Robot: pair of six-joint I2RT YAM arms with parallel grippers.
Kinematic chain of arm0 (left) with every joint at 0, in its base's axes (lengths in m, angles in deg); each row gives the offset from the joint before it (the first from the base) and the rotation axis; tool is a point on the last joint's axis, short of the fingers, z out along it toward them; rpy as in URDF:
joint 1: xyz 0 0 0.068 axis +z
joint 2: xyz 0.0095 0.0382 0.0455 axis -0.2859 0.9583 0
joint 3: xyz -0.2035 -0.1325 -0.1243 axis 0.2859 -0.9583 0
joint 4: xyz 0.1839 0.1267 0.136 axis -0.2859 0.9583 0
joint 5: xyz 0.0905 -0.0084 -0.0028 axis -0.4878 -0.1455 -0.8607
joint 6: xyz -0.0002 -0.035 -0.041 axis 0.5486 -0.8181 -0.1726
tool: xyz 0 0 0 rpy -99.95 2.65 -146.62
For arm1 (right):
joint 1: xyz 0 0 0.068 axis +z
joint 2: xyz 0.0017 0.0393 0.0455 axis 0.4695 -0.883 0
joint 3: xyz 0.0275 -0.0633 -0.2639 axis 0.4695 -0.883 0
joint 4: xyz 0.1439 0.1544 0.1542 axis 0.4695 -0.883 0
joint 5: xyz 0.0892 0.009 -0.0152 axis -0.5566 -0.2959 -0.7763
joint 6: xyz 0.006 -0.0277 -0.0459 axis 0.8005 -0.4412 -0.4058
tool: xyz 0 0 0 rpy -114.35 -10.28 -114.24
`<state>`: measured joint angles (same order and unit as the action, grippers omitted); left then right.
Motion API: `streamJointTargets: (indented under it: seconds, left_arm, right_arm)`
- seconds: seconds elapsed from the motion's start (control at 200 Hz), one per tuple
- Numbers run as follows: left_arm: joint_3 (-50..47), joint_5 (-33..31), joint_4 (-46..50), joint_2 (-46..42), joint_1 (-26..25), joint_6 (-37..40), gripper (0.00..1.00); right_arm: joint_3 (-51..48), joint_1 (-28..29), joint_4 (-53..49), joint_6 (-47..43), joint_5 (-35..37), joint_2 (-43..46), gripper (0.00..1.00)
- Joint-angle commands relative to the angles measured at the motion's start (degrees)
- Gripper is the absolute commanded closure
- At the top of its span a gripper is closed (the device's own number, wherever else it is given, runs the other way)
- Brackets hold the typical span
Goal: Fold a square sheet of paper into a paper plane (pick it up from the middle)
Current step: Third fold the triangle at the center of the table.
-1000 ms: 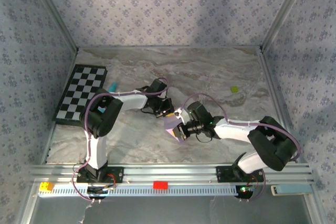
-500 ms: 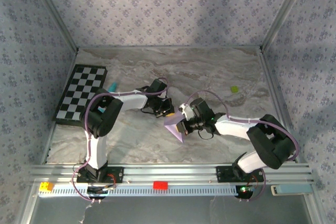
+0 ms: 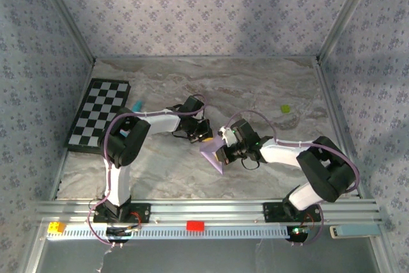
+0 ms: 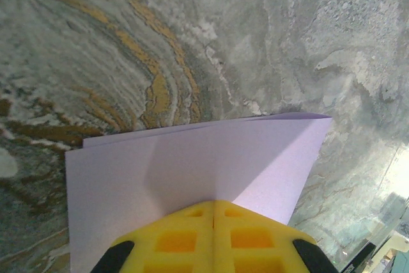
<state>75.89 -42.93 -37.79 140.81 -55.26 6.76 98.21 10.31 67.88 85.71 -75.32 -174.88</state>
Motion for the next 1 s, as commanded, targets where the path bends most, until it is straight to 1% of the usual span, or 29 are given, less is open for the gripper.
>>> streamJointTargets:
  seconds: [0.0, 0.435, 0.8, 0.995]
  left_arm:
    - [-0.18, -1.70, 3.28, 2.22, -0.28, 0.79, 0.95]
    - [-0.67, -1.97, 3.12, 1.97, -0.24, 0.75, 0.95]
    - [-0.92, -1.98, 3.15, 1.71, -0.22, 0.75, 0.95]
    - [-1.00, -2.04, 3.17, 1.70, -0.21, 0.70, 0.95]
  right_arm:
    - [1.02, -0.40, -0.85, 1.08, 1.58, -0.58, 1.00]
    - [1.12, -0.45, -1.55, 1.00, 2.26, -0.92, 1.00]
    - [0.76, 0.42, -2.33, 1.96, 0.60, -0.60, 1.00]
    - [1.04, 0.57, -2.99, 1.92, 2.36, -0.83, 1.00]
